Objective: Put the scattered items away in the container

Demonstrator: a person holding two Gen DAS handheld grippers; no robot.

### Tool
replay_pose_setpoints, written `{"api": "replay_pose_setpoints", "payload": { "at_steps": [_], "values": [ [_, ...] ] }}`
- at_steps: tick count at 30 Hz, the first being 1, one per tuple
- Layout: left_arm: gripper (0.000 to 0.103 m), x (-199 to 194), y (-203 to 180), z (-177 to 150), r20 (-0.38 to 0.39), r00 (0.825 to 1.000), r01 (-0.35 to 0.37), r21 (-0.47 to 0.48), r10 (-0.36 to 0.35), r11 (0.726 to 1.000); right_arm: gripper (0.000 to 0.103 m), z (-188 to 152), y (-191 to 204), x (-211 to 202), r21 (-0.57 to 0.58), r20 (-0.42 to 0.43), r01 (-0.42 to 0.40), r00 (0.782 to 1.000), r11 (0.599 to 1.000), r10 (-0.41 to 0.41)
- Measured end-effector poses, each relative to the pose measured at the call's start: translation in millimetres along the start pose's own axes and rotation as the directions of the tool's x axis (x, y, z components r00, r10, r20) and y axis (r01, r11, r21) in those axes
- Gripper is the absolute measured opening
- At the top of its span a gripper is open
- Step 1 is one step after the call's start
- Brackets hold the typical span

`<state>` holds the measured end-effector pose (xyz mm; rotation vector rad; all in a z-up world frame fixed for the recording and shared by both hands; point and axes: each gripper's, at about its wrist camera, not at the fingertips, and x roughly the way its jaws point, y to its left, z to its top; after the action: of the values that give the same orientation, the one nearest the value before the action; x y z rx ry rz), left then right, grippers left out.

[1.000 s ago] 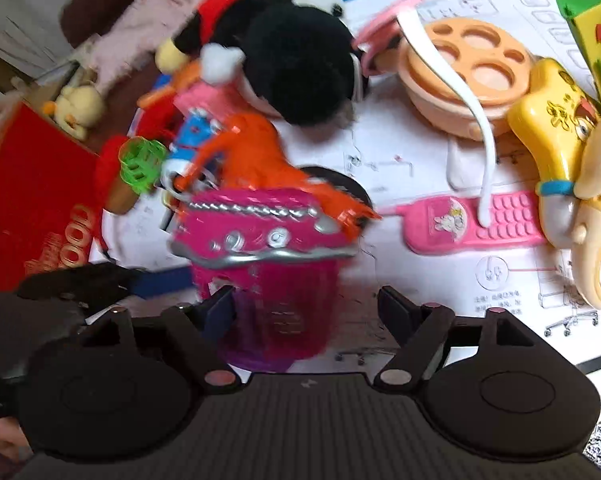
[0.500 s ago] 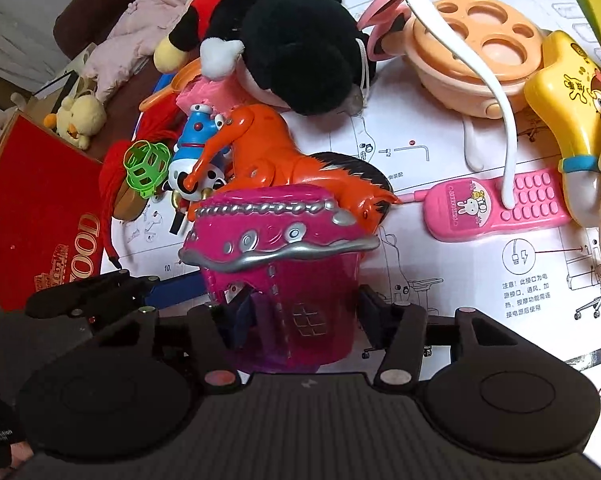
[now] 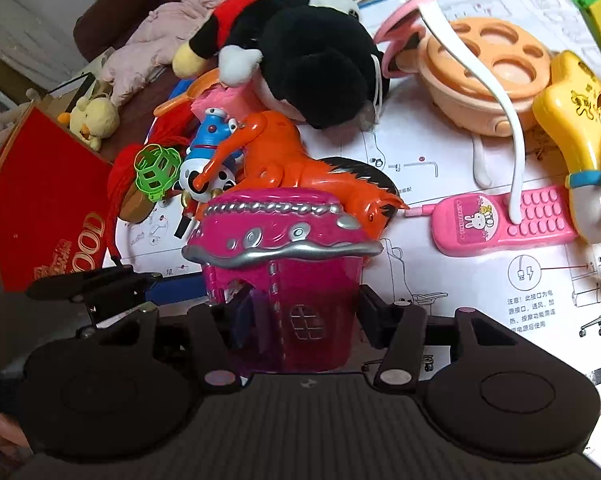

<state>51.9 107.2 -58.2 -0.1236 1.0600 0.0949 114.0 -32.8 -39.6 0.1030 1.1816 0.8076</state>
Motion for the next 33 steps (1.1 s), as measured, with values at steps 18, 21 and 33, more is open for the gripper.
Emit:
{"api": "replay_pose_setpoints", "payload": {
  "at_steps": [18,21,33],
  "values": [
    [0.050,-2,-5,-1,-0.028,0.999,-0.031,-0.014,0.030,0.999,0.060,1,1,3,0.053,-0.051,0.007,0.999,0.999,-0.004],
    [0.049,-2,-5,-2,-0.026,0.999,-0.031,-0.006,0.031,0.999,0.061,1,1,2,0.054,-0.062,0.013,0.998,0.998,-0.010],
    [0.073,-5,6,-10,-0.050,0.998,-0.043,-0.016,0.043,0.999,0.059,-3,4,9,0.032,-0.083,0.000,0.997,1.000,0.003]
  ]
}}
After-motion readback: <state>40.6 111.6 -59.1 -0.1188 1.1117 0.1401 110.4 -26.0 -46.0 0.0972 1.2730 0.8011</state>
